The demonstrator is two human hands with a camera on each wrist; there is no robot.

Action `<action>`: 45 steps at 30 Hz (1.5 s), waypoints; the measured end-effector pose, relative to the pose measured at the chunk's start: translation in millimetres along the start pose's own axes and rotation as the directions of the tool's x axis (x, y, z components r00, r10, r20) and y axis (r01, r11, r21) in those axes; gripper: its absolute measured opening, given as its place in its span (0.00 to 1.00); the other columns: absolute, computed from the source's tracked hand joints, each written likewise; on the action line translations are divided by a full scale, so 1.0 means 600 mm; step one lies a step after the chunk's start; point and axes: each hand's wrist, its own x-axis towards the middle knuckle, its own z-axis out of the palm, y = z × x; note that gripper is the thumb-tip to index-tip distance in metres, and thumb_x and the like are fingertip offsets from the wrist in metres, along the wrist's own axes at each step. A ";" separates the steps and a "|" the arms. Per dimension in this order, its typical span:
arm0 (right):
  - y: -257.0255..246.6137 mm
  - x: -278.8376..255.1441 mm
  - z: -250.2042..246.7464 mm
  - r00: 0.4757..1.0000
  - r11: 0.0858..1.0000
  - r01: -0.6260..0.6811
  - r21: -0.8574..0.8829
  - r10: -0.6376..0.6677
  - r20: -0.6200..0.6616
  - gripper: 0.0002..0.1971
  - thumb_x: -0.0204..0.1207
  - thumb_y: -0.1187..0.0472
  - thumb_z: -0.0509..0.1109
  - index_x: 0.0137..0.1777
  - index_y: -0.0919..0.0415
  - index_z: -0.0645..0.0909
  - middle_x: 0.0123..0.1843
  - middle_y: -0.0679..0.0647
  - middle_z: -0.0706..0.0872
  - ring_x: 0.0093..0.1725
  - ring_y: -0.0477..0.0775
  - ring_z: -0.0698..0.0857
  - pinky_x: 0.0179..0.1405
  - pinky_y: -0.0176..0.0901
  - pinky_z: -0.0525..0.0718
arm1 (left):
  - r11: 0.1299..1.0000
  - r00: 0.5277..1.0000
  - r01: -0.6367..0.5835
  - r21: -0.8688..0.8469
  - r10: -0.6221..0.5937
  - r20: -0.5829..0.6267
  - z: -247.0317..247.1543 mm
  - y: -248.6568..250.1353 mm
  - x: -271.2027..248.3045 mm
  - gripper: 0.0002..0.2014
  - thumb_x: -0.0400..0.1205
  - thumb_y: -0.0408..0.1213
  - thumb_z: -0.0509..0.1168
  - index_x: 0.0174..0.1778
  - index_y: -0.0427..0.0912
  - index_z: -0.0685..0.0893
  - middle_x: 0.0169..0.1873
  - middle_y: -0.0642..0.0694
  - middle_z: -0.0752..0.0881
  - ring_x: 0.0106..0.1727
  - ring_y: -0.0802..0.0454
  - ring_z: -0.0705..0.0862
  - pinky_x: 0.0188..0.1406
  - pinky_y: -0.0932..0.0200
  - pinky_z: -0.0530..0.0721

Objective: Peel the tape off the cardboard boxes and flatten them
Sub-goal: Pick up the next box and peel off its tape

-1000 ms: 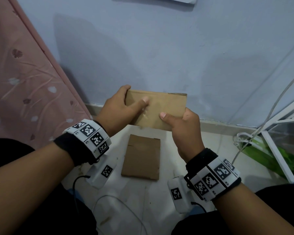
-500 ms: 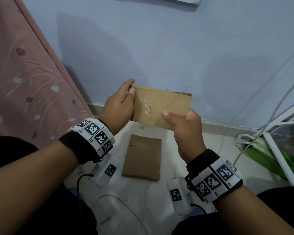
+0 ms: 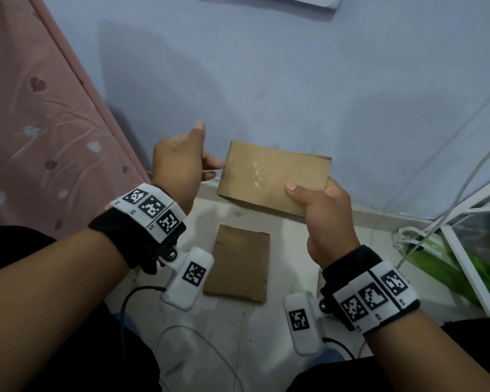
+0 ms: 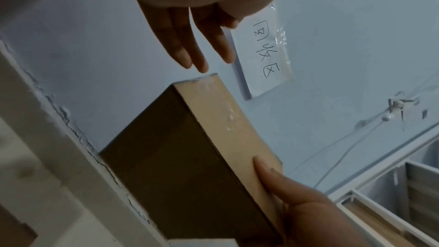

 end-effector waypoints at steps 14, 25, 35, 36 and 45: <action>0.021 -0.020 0.014 0.788 0.703 0.522 -0.482 -0.182 0.588 0.10 0.79 0.49 0.77 0.58 0.46 0.85 0.54 0.43 0.92 0.56 0.42 0.88 0.58 0.41 0.85 | 0.930 0.917 0.329 -0.165 -0.273 0.291 -0.001 -0.009 -0.012 0.30 0.77 0.46 0.79 0.71 0.42 0.76 0.62 0.40 0.88 0.54 0.43 0.92 0.43 0.42 0.92; 0.005 0.012 -0.010 0.916 0.849 0.390 -0.357 -0.397 0.058 0.12 0.80 0.71 0.75 0.56 0.55 0.90 0.48 0.42 0.94 0.50 0.37 0.91 0.54 0.36 0.88 | 0.943 0.868 0.315 0.110 -0.333 0.368 0.015 -0.016 -0.026 0.30 0.78 0.55 0.75 0.70 0.43 0.77 0.64 0.39 0.82 0.65 0.40 0.84 0.52 0.33 0.91; 0.056 0.001 0.005 0.668 0.294 0.744 -0.599 -0.340 0.662 0.24 0.77 0.75 0.65 0.72 0.62 0.83 0.62 0.60 0.90 0.59 0.62 0.88 0.56 0.57 0.87 | 0.929 0.684 0.361 0.076 -0.319 0.656 0.008 0.003 -0.043 0.31 0.79 0.60 0.71 0.70 0.39 0.85 0.67 0.26 0.83 0.67 0.32 0.85 0.60 0.28 0.86; 0.058 0.002 0.006 0.679 0.292 0.734 -0.614 -0.301 0.669 0.24 0.76 0.76 0.65 0.72 0.60 0.82 0.61 0.59 0.88 0.58 0.62 0.87 0.52 0.60 0.87 | 0.939 0.695 0.330 0.094 -0.309 0.649 0.009 0.003 -0.045 0.32 0.78 0.58 0.74 0.69 0.37 0.85 0.67 0.25 0.82 0.66 0.32 0.85 0.59 0.28 0.87; 0.095 -0.047 0.011 0.787 0.065 0.616 -0.785 -0.097 0.610 0.31 0.78 0.55 0.68 0.79 0.70 0.74 0.74 0.70 0.82 0.73 0.73 0.81 0.76 0.56 0.71 | 0.952 0.703 -0.210 0.223 -0.011 0.711 0.013 -0.027 -0.067 0.53 0.68 0.40 0.85 0.83 0.63 0.60 0.64 0.56 0.85 0.63 0.61 0.87 0.59 0.53 0.90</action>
